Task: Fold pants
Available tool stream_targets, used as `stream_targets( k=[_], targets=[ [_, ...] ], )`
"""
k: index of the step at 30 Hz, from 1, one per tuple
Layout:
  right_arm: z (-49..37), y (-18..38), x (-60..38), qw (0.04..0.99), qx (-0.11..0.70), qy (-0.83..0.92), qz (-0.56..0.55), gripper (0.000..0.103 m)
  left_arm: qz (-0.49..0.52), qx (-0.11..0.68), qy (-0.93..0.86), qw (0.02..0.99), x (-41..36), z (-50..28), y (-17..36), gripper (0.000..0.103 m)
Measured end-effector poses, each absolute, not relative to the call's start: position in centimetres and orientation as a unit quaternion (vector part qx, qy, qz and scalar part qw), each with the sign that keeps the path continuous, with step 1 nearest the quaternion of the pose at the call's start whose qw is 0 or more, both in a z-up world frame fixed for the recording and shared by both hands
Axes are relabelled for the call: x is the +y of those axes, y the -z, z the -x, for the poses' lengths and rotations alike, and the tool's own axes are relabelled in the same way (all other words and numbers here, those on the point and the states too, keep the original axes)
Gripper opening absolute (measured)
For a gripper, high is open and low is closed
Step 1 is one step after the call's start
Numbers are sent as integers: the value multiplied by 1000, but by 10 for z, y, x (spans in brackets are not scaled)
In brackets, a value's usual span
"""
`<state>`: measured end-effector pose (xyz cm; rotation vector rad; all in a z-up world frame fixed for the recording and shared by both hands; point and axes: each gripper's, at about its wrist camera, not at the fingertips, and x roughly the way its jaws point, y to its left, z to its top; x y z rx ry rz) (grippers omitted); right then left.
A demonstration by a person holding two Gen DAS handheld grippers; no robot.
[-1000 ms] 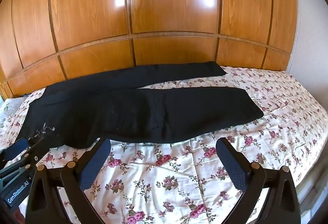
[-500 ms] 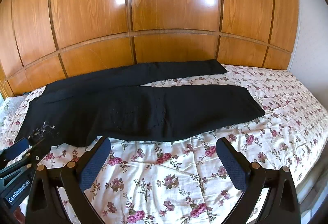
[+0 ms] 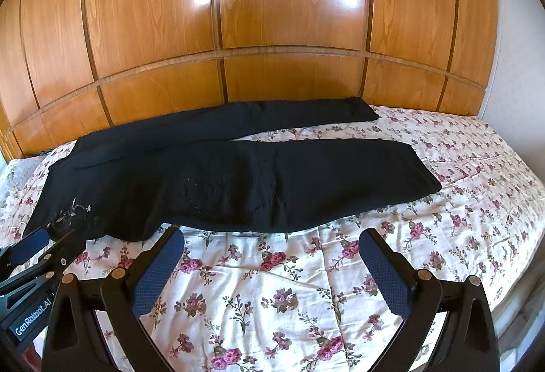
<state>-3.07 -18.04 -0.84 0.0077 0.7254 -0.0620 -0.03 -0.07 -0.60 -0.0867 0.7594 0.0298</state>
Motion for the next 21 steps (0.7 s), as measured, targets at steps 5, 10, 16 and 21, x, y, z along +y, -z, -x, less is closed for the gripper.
stream_targets(
  k=[5,10,16,21],
  targets=[
    [31,9,-181,934,355,31,-5,103,44,374,-16,926,0,-1,8,67],
    [30,11,-181,934,356,30,-4,103,43,379,-17,924,1,-3,12,67],
    [25,16,-188,932,360,32,-6,103,54,395,-24,917,10,-9,22,67],
    [13,19,-209,937,348,9,-29,103,90,423,-1,901,33,-19,41,67]
  ],
)
